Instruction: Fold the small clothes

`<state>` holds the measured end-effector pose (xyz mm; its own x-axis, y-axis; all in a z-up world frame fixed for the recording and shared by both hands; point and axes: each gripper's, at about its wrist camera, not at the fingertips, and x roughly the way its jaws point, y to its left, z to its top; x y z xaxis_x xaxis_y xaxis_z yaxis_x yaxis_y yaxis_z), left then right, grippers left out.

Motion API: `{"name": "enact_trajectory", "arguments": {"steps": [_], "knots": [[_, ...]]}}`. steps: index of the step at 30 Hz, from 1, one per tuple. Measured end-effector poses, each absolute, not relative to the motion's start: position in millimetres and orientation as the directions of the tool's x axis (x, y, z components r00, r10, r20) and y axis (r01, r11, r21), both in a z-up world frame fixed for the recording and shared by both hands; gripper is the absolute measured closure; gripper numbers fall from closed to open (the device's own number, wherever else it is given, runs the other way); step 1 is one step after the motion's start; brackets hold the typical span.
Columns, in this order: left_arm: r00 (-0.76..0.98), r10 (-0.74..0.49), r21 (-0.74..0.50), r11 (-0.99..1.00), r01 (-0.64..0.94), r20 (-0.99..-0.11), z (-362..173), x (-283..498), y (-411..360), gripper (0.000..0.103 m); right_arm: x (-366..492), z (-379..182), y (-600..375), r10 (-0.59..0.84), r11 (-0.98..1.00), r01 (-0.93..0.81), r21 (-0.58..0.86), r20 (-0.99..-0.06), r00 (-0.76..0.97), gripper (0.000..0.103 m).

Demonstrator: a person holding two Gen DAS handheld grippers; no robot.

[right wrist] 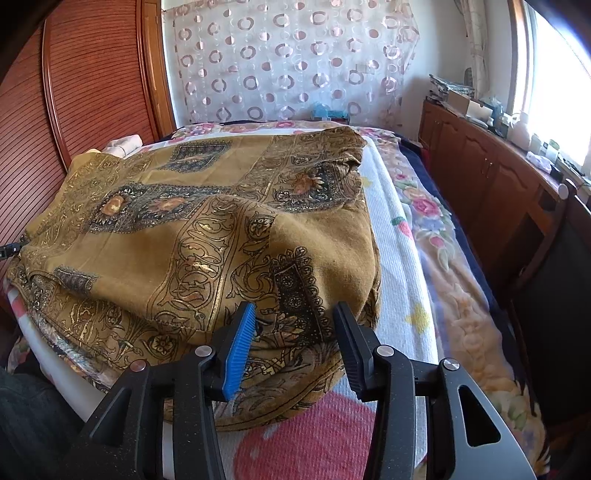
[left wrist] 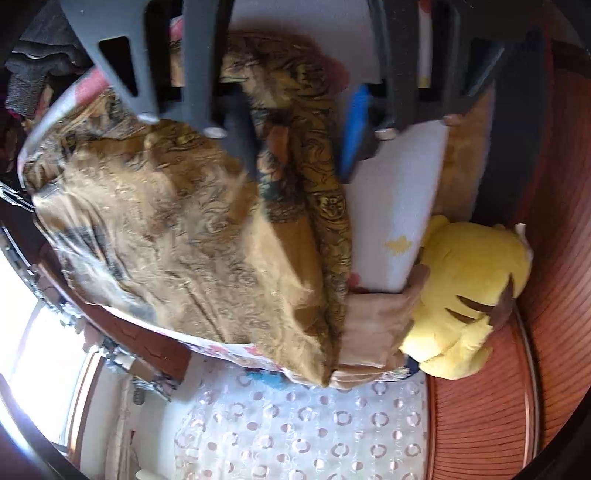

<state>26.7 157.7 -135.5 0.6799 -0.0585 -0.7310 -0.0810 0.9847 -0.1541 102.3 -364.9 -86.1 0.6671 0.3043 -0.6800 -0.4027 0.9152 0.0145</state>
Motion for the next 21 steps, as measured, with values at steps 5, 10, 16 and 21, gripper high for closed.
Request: {"name": "enact_trajectory", "arguments": {"steps": [5,10,16,21], "knots": [[0.7,-0.132,-0.19,0.982,-0.005,-0.702,-116,39,138,0.095,102,-86,-367,0.312,0.914,-0.405,0.02,-0.674,0.669,0.055],[0.76,-0.23,-0.208,0.97,0.127,-0.607,-66,58,92,0.095,104,-85,-369,0.32,0.915,-0.402,0.04,-0.68,0.659,0.055],[0.764,-0.351,-0.169,0.935,0.31,-0.542,-21,90,14,0.095,101,-74,-374,0.324,0.921,-0.385,0.055,-0.655,0.683,0.055],[0.719,-0.45,-0.142,0.882,0.449,-0.53,1,111,-52,0.095,96,-67,-381,0.338,0.924,-0.374,0.08,-0.627,0.702,0.055]]}}
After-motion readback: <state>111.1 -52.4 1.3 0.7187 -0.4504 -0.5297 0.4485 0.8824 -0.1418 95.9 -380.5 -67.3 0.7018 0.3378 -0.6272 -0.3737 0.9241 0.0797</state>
